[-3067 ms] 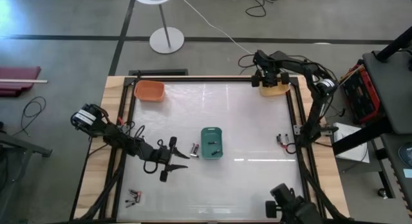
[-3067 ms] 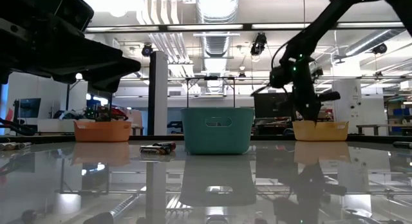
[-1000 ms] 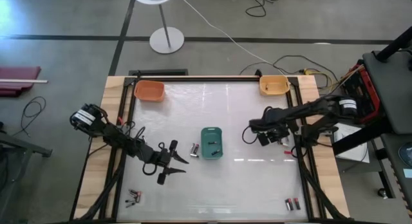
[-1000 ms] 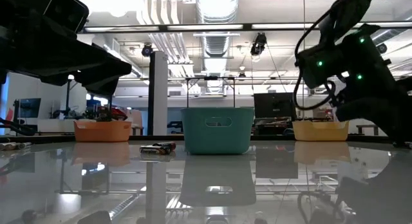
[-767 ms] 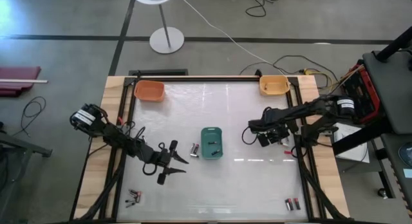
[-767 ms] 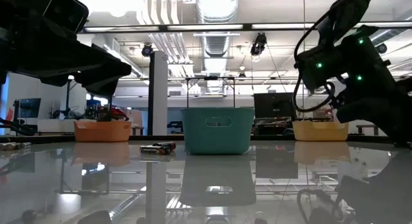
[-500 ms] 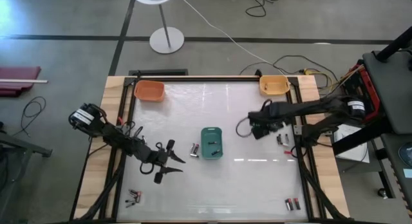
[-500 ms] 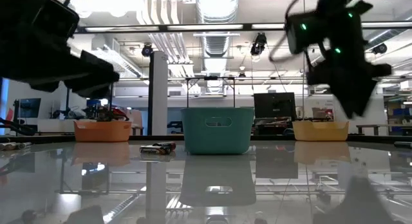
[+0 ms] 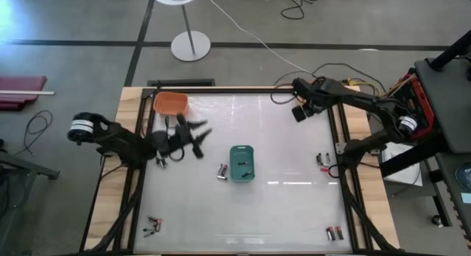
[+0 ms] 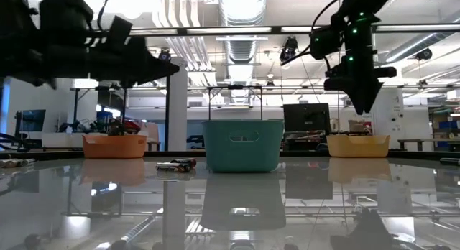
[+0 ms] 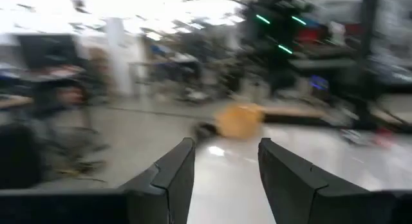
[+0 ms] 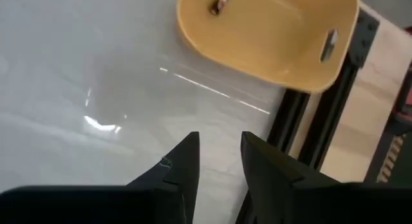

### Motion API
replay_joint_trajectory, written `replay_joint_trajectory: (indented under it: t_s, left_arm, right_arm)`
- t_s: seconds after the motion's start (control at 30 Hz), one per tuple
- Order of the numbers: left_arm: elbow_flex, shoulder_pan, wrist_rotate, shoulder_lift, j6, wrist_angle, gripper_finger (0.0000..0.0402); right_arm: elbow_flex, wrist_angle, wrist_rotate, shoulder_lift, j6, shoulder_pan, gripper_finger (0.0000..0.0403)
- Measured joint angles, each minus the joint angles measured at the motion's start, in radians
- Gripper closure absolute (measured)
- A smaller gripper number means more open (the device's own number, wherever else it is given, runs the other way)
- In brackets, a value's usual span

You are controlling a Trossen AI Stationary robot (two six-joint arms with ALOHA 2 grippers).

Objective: Sort batteries
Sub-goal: Put the black battery into the yellow bin

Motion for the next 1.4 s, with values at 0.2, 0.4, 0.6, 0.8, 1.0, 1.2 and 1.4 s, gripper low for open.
replay_joint_trajectory:
  t_s: [0.2, 0.4, 0.6, 0.8, 1.0, 1.2, 1.4]
  left_arm:
    - [0.206, 0.186, 0.086, -0.062, 0.086, -0.157, 0.0251]
    - [0.548, 0.313, 0.140, -0.100, -0.087, -0.804, 0.0251]
    - [0.905, 0.374, 0.279, -0.094, -0.151, -1.197, 0.0251]
    - [1.216, 0.378, 0.324, -0.059, -0.080, -1.494, 0.0251]
    - [1.374, 0.379, 0.342, -0.021, -0.023, -1.551, 0.0251]
    - [1.430, 0.379, 0.366, 0.002, 0.012, -1.657, 0.0251]
    - [1.428, 0.378, 0.420, 0.018, 0.032, -1.688, 0.0251]
  right_arm:
    - [0.145, -0.135, -0.010, 0.083, -0.060, -0.003, 0.0309]
    - [0.224, -0.324, -0.059, 0.105, -0.007, -0.004, 0.0301]
    - [0.221, -0.319, -0.143, 0.113, 0.011, -0.010, 0.0291]
    - [0.178, -0.427, -0.264, 0.170, 0.024, 0.006, 0.0291]
    - [0.039, -0.378, -0.426, 0.207, 0.060, 0.146, 0.0298]
    - [-0.143, -0.283, -0.498, 0.233, 0.121, 0.230, 0.0285]
    - [-0.268, -0.183, -0.519, 0.232, 0.116, 0.189, 0.0256]
